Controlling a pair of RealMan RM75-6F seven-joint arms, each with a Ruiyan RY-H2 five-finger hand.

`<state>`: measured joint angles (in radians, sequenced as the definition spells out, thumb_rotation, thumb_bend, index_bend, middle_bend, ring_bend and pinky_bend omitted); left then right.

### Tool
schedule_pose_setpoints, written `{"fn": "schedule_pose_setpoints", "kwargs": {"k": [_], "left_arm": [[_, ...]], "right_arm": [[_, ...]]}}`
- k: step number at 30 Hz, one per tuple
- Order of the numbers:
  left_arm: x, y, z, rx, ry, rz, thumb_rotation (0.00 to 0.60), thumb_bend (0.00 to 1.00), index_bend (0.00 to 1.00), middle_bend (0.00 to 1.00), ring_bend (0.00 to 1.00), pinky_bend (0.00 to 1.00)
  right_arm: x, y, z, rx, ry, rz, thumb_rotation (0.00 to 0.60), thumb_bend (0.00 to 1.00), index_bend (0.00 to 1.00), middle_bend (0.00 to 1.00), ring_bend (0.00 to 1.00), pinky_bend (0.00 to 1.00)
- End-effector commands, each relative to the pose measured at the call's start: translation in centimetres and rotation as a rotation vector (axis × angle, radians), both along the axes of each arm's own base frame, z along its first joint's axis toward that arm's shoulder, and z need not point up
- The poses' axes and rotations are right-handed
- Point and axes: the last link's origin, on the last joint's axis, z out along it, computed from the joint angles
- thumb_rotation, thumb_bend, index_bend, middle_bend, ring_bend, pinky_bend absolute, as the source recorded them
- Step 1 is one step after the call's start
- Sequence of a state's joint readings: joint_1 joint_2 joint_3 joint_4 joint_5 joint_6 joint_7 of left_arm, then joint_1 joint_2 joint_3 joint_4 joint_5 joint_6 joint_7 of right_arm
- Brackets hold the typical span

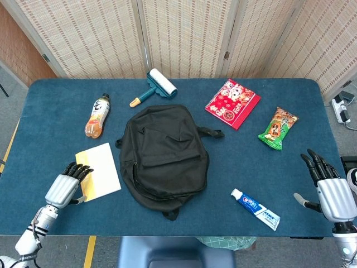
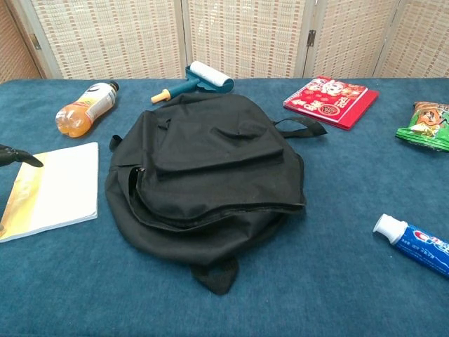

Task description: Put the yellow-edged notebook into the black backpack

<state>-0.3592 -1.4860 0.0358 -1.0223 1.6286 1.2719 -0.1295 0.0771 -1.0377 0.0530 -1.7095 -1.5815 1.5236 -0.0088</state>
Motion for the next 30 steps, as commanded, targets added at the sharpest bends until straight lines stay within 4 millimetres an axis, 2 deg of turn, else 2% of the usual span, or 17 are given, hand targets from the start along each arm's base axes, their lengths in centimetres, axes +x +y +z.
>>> {"fn": "schedule_pose_setpoints", "kwargs": {"k": [1,5,8,14,30], "left_arm": [[-0.6,-0.1,0.4,0.016,0.028,-0.011,0.6,0.2,0.22,0.2,0.16,0.12],[-1.8,-0.4,0.7,0.022,0.052,-0.022,0.6,0.23,0.23,0.2,0.15,0.13],[-2.6,-0.5,0.5,0.009,0.072,-0.022,0.6,0.31,0.23,0.2,0.15,0.13],[-2.7,-0.4,-0.2,-0.018,0.09,-0.038,0.6,0.39,0.23,0.2,0.15,0.12],[-3.1,-0.7,-0.8,-0.033,0.102,-0.065,0.6,0.37,0.22,0.2,0.15,0.12]], "right_arm": [[-0.1,0.0,0.0,-0.002,-0.001,-0.002,0.587,0.14,0.0,0.06,0.1,0.21],[0.0,0.1,0.0,-0.001,-0.007,-0.001,0.591,0.14,0.0,0.06,0.1,0.21],[0.1,0.2,-0.1,0.003,-0.01,0.002,0.589,0.14,0.0,0.05,0.11,0.21],[0.1,0.4,0.0,-0.007,-0.011,0.001,0.591,0.14,0.0,0.05,0.11,0.21],[0.0,0.7,-0.1,-0.008,-0.02,-0.01,0.587,0.14,0.0,0.05,0.11,0.21]]}}
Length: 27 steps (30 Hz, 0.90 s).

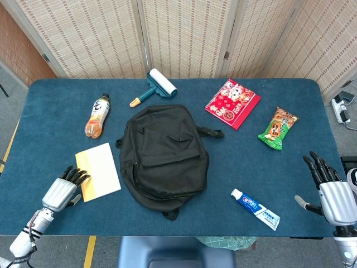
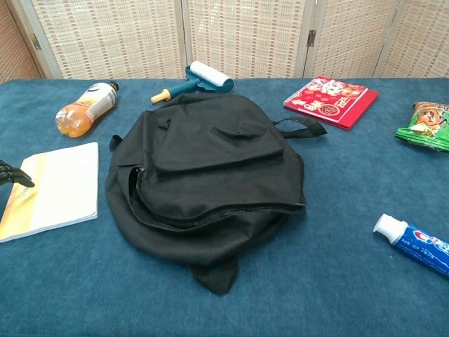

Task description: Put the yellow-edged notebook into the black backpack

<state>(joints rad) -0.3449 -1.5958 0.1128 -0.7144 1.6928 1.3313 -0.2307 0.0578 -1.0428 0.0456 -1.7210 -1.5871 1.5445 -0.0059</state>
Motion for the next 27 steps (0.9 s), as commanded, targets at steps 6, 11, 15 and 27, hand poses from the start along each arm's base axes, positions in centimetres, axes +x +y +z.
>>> {"fn": "schedule_pose_setpoints", "kwargs": {"k": [6,11,15,27], "left_arm": [[0.5,0.1,-0.8,-0.023,-0.008,-0.017,0.6,0.37,0.22,0.2,0.15,0.12],[0.7,0.3,-1.0,-0.029,-0.013,-0.019,0.6,0.36,0.22,0.2,0.15,0.12],[0.9,0.5,-1.1,-0.034,-0.014,-0.022,0.6,0.34,0.22,0.2,0.15,0.12],[1.8,1.3,-1.3,-0.026,-0.079,-0.031,0.6,0.34,0.23,0.2,0.15,0.13]], "right_arm": [[-0.1,0.0,-0.1,0.004,-0.004,-0.005,0.59,0.14,0.0,0.06,0.11,0.21],[-0.2,0.0,-0.1,0.004,-0.008,-0.011,0.59,0.14,0.0,0.05,0.11,0.21],[-0.3,0.1,-0.3,0.009,-0.01,-0.014,0.586,0.14,0.0,0.05,0.11,0.21],[-0.4,0.3,-0.2,0.003,-0.012,-0.021,0.59,0.14,0.0,0.05,0.12,0.21]]}}
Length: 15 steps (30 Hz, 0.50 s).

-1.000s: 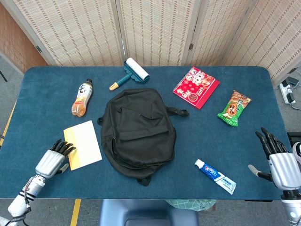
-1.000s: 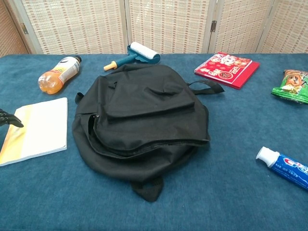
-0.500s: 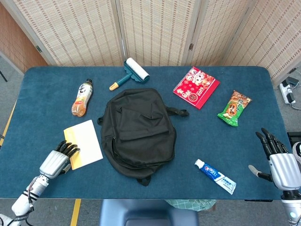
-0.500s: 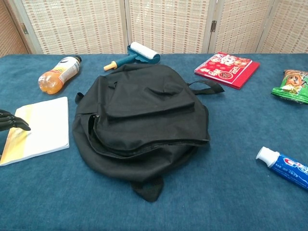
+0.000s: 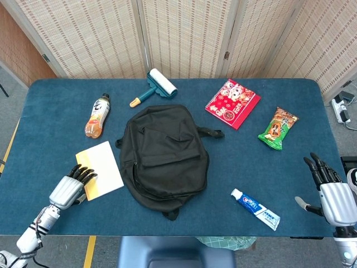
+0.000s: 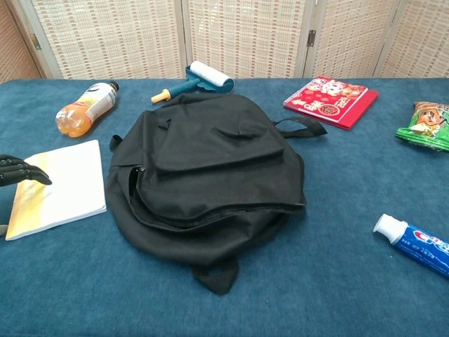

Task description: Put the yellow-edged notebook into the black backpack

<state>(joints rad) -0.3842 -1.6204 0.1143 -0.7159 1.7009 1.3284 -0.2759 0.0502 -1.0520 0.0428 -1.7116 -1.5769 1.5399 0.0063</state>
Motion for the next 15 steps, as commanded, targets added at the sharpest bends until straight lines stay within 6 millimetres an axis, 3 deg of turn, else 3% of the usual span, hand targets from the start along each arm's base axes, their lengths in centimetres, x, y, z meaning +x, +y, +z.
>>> {"fn": "schedule_pose_setpoints", "kwargs": {"k": [1,15], "left_arm": [[0.3,0.3,-0.2,0.005,-0.025,-0.005,0.6,0.34,0.23,0.2,0.15,0.13],[1.6,1.1,-0.3,0.07,-0.144,-0.045,0.6,0.38,0.27,0.25,0.18,0.13]], "right_arm": [[0.0,0.1,0.0,-0.002,0.0,-0.001,0.59,0.14,0.0,0.05,0.12,0.21],[-0.1,0.2,0.1,-0.004,0.0,-0.012,0.588,0.14,0.0,0.05,0.12,0.21]]}}
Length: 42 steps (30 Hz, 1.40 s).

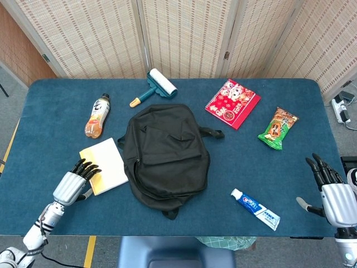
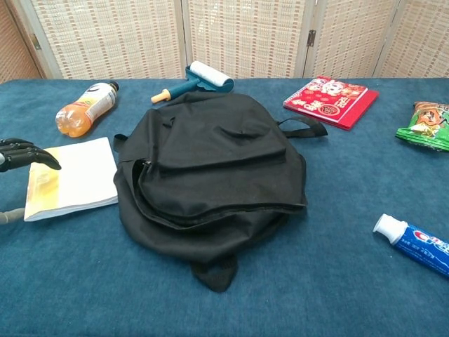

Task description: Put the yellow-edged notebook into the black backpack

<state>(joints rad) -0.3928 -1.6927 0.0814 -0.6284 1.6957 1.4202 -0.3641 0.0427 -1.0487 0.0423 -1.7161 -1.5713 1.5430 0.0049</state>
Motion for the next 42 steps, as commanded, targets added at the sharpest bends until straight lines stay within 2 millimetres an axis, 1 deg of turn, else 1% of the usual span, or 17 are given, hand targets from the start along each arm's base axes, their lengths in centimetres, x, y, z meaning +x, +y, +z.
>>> {"fn": "schedule_pose_setpoints", "kwargs": {"k": [1,8,14,18,22,28,42], "left_arm": [[0.2,0.2,-0.1,0.006,-0.037,0.005,0.6,0.38,0.28,0.25,0.18,0.13],[1.2,0.9,-0.8,-0.026,-0.166,0.039,0.6,0.38,0.29,0.25,0.18,0.13],[2.2,1.6,-1.2,-0.029,-0.169,0.003,0.6,0.39,0.29,0.25,0.18,0.13],[2.5,1.6,-1.2,-0.012,-0.187,-0.012,0.6,0.39,0.31,0.27,0.19,0.13],[2.6,1.5,-1.1,0.017,-0.218,-0.024,0.6,0.39,0.36,0.29,0.21,0.14],[2.5,1.5,-1.0,0.056,-0.252,-0.027,0.6,0.39,0.43,0.32,0.24,0.16],[2.9,1.6,-1.1,0.148,-0.304,-0.045,0.6,0.38,0.54,0.36,0.28,0.18]], "right_arm": [[0.0,0.0,0.0,0.0,0.0,-0.002,0.589,0.14,0.0,0.05,0.12,0.21],[-0.1,0.0,0.0,0.0,-0.002,-0.003,0.59,0.14,0.0,0.05,0.12,0.21],[-0.1,0.0,0.1,-0.001,-0.004,-0.004,0.589,0.14,0.0,0.05,0.12,0.21],[-0.2,0.1,0.1,-0.001,-0.005,-0.008,0.592,0.14,0.0,0.05,0.13,0.21],[-0.3,0.0,0.0,0.002,-0.005,-0.011,0.584,0.14,0.0,0.05,0.13,0.21],[-0.4,0.0,-0.1,0.007,-0.006,-0.013,0.589,0.14,0.0,0.06,0.13,0.21],[-0.5,-0.1,-0.3,0.017,-0.008,-0.025,0.59,0.14,0.0,0.05,0.14,0.21]]}}
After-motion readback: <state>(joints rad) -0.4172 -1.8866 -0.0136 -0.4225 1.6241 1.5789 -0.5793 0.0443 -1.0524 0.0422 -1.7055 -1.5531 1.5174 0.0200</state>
